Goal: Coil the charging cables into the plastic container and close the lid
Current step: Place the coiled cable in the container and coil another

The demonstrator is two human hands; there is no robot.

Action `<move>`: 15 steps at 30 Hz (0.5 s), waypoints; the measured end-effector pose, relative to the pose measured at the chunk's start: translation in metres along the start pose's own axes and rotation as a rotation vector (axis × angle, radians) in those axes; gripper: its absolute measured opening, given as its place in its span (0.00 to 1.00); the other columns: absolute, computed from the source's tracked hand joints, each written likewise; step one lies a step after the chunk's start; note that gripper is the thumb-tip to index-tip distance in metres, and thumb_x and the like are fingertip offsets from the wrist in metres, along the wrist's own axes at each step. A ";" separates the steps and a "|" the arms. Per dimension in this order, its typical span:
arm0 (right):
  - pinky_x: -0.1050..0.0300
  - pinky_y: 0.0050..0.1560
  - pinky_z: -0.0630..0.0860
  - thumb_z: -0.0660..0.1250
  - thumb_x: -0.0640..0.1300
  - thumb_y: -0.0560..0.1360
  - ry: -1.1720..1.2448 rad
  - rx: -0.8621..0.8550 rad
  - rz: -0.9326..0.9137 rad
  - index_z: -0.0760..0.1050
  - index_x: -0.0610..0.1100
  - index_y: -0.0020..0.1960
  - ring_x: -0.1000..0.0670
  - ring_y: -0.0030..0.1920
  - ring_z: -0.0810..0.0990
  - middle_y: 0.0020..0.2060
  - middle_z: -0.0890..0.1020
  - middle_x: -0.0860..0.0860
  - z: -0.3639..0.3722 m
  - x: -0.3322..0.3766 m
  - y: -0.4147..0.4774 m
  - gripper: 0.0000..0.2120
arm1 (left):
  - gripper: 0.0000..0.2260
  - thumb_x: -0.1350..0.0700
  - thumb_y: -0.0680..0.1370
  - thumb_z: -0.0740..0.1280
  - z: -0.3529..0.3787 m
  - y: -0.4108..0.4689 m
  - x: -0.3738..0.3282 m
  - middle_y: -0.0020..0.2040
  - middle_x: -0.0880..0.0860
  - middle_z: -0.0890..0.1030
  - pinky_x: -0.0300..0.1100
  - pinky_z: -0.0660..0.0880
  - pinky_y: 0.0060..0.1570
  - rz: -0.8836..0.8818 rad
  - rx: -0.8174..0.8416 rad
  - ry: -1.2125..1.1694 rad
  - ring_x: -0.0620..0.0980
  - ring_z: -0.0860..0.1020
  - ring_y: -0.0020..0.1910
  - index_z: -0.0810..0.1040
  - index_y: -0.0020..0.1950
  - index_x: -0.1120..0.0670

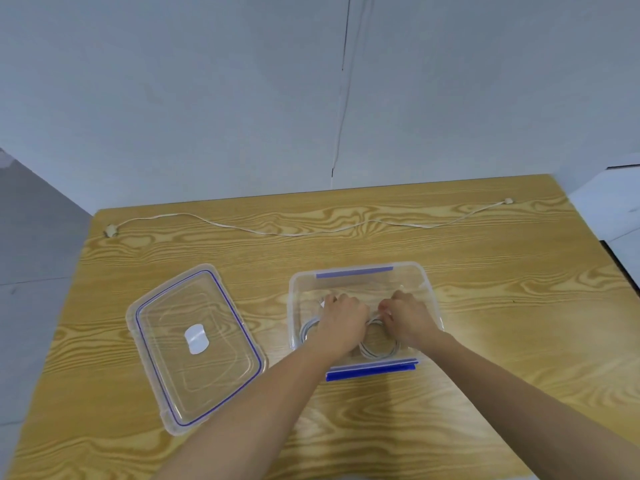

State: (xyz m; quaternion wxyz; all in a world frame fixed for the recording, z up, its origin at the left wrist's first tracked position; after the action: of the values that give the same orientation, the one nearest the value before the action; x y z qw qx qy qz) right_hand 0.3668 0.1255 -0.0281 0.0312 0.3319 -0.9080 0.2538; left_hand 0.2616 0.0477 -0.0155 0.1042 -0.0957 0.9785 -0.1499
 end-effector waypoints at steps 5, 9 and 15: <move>0.48 0.50 0.71 0.60 0.44 0.77 -0.161 -0.198 -0.147 0.77 0.41 0.55 0.40 0.54 0.75 0.53 0.77 0.43 -0.030 0.020 -0.004 0.12 | 0.13 0.56 0.80 0.57 -0.048 -0.009 0.018 0.44 0.56 0.81 0.49 0.70 0.48 0.023 -0.131 -0.108 0.57 0.77 0.46 0.80 0.46 0.58; 0.49 0.35 0.73 0.70 0.39 0.68 -0.208 -0.396 -0.288 0.79 0.38 0.38 0.39 0.36 0.80 0.34 0.80 0.42 -0.066 0.049 0.004 0.04 | 0.13 0.54 0.79 0.57 -0.085 -0.008 0.055 0.46 0.55 0.81 0.48 0.69 0.46 -0.021 -0.354 -0.131 0.56 0.77 0.50 0.80 0.50 0.56; 0.47 0.36 0.76 0.73 0.46 0.65 -0.339 -0.460 -0.371 0.81 0.40 0.38 0.41 0.36 0.81 0.33 0.81 0.44 -0.103 0.120 0.050 0.09 | 0.14 0.50 0.78 0.60 -0.113 -0.011 0.130 0.54 0.55 0.80 0.50 0.70 0.51 -0.197 -0.494 -0.138 0.56 0.75 0.57 0.77 0.60 0.54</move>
State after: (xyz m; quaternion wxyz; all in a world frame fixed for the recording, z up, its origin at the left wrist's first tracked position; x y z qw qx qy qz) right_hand 0.2311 0.1369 0.0664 -0.0006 0.5133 -0.8578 -0.0264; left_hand 0.1120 0.0394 0.0708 0.1289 -0.2228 0.9620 0.0907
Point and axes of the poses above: each hand's wrist, its own y-axis towards the middle knuckle, its own z-axis out of the palm, x = y × z, the point moved 3 cm from there along y, towards the middle knuckle
